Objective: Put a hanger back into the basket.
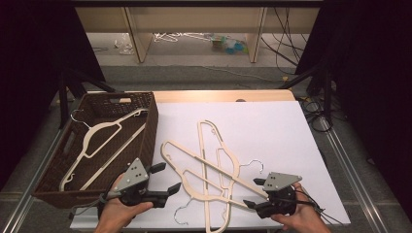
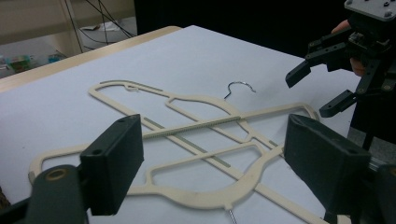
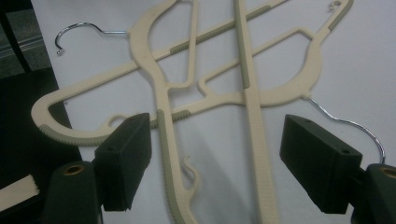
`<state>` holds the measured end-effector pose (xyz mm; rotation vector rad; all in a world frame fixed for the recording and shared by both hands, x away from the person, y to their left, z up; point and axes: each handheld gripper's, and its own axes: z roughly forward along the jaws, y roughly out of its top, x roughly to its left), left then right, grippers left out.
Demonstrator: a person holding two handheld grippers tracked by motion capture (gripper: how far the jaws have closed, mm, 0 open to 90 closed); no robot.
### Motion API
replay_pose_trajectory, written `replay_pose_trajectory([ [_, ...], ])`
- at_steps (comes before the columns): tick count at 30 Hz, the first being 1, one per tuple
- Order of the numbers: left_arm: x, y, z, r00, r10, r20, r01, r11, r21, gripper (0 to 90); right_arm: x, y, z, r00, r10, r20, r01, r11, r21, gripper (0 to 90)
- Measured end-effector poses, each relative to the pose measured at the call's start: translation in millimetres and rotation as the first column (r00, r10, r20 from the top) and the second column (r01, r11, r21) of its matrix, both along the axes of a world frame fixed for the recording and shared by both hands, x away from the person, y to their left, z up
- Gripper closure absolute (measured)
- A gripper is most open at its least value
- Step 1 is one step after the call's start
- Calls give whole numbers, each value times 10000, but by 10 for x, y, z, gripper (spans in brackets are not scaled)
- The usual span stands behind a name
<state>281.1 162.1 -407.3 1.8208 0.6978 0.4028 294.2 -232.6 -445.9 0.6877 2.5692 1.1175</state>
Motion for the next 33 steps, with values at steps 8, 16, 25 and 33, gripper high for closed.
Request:
replay_pose_trajectory([
  [8,-60,-63,-90,9999,-147,-8,146,9999,-47,180,-27,79,-31,9999,132,-43,-133,9999,-109,241],
  [16,-79,-87,-136,9999,-97,92,96,9999,111,180,-49,155,-58,9991,412,-72,-414,9985,-347,251],
  [25,-114,-106,-154,9994,-289,168,284,9991,306,181,-33,325,-149,9952,974,-104,-980,9898,-1033,334],
  [33,-106,-131,-197,9993,-376,14,376,9988,313,185,7,481,-243,9889,1440,-379,-1483,9744,-1688,440],
])
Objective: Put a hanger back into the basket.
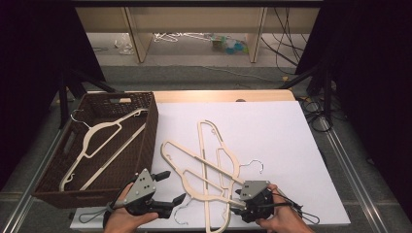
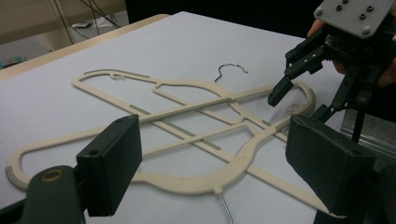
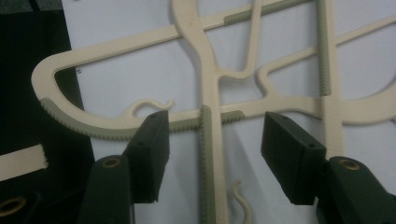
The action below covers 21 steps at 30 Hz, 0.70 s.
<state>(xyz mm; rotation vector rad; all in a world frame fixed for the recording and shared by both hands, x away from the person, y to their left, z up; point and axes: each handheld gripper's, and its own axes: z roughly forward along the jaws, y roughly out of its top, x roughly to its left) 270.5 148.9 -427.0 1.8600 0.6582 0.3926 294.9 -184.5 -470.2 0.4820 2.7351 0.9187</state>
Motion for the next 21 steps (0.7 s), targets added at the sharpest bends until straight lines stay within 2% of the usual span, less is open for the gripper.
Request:
replay_pose_trajectory([
  [1,3,4,4,10000,26,59,-27,9999,138,186,4,7,2,9998,27,-174,-28,10000,-78,452],
  [2,4,3,2,10000,10,71,-11,9998,175,187,20,17,-17,9998,163,-64,-163,9998,-124,472],
  [6,-8,-9,2,10000,-48,42,48,10000,47,190,56,64,-41,9993,168,-341,-180,9992,-356,520],
  [10,-7,-11,-4,10000,-27,58,26,9998,201,193,93,82,-52,9986,250,-465,-275,9982,-540,580],
  [13,4,-3,-8,9999,-84,100,81,9996,266,194,106,66,-58,9971,189,-731,-221,9988,-432,616],
  [14,2,-6,-17,10000,-22,-5,22,9999,117,194,111,61,-55,9956,299,-886,-336,9986,-400,636],
  [15,4,-3,-19,10000,-23,7,23,9999,156,194,98,63,-54,9955,252,-909,-291,9987,-422,648],
  [18,9,7,-21,10000,7,4,-7,9996,294,195,101,58,-43,9936,323,-1084,-378,9981,-496,662],
  [21,18,6,-35,10000,-27,-2,27,9996,281,196,116,40,-45,9913,149,-1305,-202,9990,-391,666],
])
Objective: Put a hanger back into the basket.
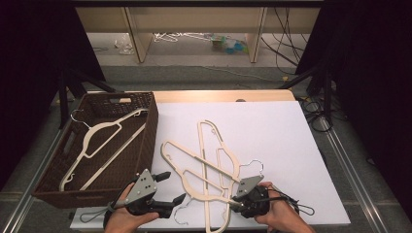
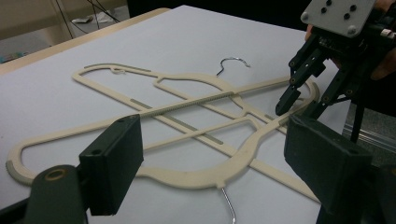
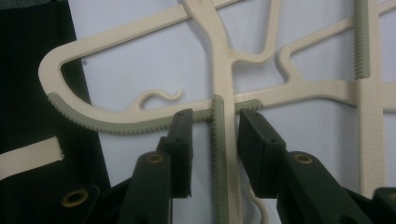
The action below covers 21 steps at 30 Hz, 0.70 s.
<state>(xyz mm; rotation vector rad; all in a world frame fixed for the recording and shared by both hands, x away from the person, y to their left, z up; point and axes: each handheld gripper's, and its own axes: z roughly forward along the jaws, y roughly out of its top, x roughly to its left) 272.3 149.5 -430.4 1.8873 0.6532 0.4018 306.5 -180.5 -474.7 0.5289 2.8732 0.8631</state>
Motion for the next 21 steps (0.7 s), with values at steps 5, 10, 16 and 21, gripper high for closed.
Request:
replay_pose_trajectory([
  [5,4,2,-9,10000,68,-11,-68,9999,121,200,14,-1,4,9999,-68,-99,68,10000,-30,694],
  [10,18,-5,-37,10000,59,-44,-57,9993,362,207,18,8,17,9999,-145,31,146,9996,-222,775],
  [16,31,-12,-61,9999,102,-108,-97,9987,502,213,21,7,17,9997,-224,-14,224,9995,-243,772],
  [21,37,-26,-80,9998,115,-134,-107,9981,599,217,16,11,16,9999,-72,123,76,9996,-277,781],
])
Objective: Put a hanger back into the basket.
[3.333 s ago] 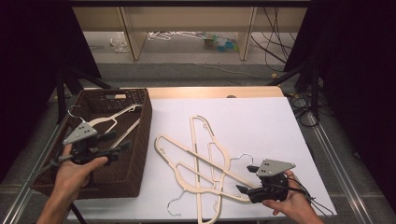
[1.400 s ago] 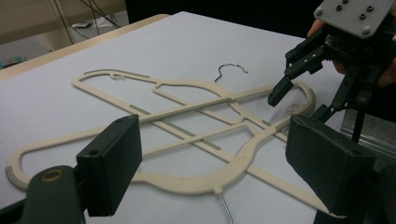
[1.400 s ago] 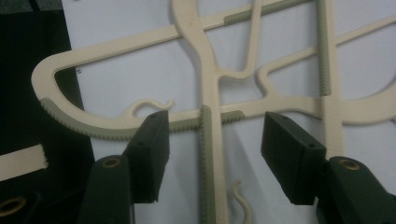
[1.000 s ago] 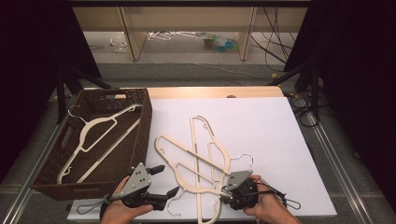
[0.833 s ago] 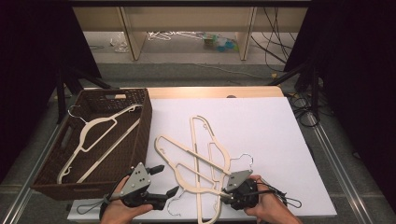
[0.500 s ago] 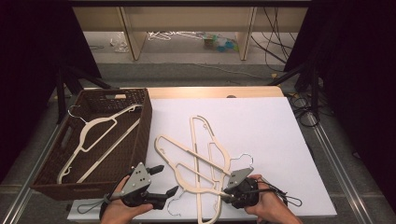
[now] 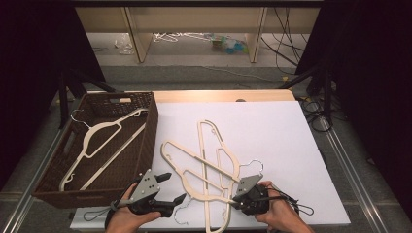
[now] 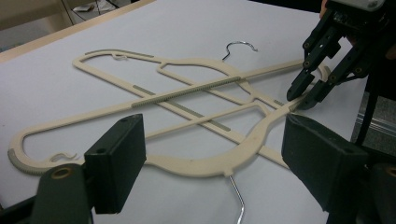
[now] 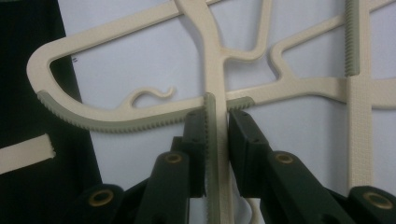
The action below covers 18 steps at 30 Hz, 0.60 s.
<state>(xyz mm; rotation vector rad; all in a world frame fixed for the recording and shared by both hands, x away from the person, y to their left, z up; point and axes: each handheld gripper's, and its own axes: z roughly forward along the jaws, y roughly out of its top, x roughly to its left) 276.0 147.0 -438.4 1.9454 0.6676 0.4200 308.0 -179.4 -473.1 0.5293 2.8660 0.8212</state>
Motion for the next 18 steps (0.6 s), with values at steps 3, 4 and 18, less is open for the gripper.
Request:
replay_pose_trajectory([
  [3,4,-11,-18,10000,8,-91,-7,9999,126,219,-10,19,12,9996,235,150,-232,9996,-189,794],
  [4,9,-17,-24,9999,-29,-131,31,9999,100,221,-19,26,19,9995,232,214,-225,9993,-305,795],
  [18,90,-154,-212,9982,-492,331,398,9696,2414,273,-64,-88,318,9961,728,493,-699,9958,-582,795],
])
